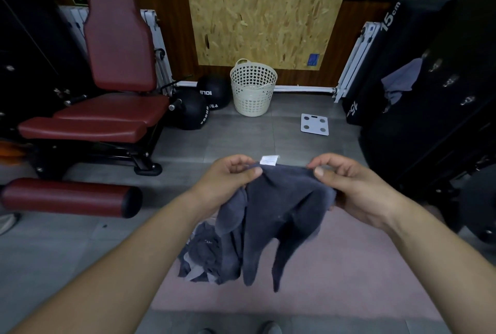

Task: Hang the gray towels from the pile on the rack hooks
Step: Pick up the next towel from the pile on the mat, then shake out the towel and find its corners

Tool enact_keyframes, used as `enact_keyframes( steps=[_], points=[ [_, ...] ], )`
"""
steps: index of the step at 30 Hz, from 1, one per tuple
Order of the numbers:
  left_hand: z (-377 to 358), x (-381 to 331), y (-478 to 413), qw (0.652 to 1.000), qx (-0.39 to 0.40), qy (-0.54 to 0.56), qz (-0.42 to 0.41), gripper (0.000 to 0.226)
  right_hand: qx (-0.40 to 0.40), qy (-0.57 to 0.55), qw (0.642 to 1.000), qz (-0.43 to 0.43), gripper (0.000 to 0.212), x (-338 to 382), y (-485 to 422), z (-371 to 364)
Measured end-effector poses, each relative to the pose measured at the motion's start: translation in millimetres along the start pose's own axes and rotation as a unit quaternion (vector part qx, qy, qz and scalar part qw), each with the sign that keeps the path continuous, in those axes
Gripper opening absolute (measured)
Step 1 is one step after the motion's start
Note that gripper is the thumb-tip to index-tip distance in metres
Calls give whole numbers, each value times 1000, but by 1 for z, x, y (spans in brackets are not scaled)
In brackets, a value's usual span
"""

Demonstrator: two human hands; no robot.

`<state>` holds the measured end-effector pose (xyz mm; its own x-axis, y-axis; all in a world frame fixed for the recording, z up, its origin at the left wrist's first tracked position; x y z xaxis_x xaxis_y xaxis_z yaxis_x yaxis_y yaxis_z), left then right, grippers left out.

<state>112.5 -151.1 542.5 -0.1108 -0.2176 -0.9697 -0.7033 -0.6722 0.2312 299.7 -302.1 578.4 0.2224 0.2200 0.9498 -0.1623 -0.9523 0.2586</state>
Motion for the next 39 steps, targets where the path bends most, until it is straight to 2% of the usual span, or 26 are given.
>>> enact_keyframes(
  steps=[4,6,9,11,15,20,25,27,30,31,33,36,39],
  points=[
    [-12,10,-1,997,-51,37,37,47,24,-67,997,14,51,-3,-2,-14],
    [-18,14,2,994,-70,66,49,42,58,-82,995,5,50,-5,-1,-19],
    [-22,11,7,986,-41,146,66,26,79,-28,996,6,48,-5,3,-26],
    [-23,9,9,981,-28,180,65,21,60,37,997,9,41,-4,3,-30],
    [-29,9,13,966,-55,246,56,17,0,108,994,33,17,0,1,-38],
    [-31,13,20,961,-43,261,78,23,3,135,991,26,29,-2,2,-44],
    [-33,17,22,960,-35,262,91,21,-43,177,981,63,11,-2,1,-39],
    [-35,17,23,961,-44,255,100,19,-50,236,966,96,10,-1,3,-37],
    [-36,17,22,958,-77,253,108,6,-82,353,920,150,14,1,5,-34],
    [-36,17,22,959,-82,249,103,13,-81,350,921,150,13,1,5,-34],
    [-36,15,23,965,-79,233,89,23,-56,283,949,124,8,-1,5,-36],
    [-40,11,27,972,-59,218,67,15,-56,209,969,115,10,-3,5,-43],
    [-47,11,32,976,-9,213,44,21,-85,169,974,121,9,-3,1,-50]
  ],
)
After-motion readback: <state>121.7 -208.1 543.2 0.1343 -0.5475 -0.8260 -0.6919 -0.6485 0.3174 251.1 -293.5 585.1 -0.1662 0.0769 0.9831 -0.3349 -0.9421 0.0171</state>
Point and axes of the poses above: each hand's wrist, its own y-axis away from the middle knuckle, its own z-axis out of the back of the hand, x = y × z, the point moved 3 cm from there along -y, towards the middle knuckle, and after that the axes turned 1 degree about x, right-handed, at the moved point
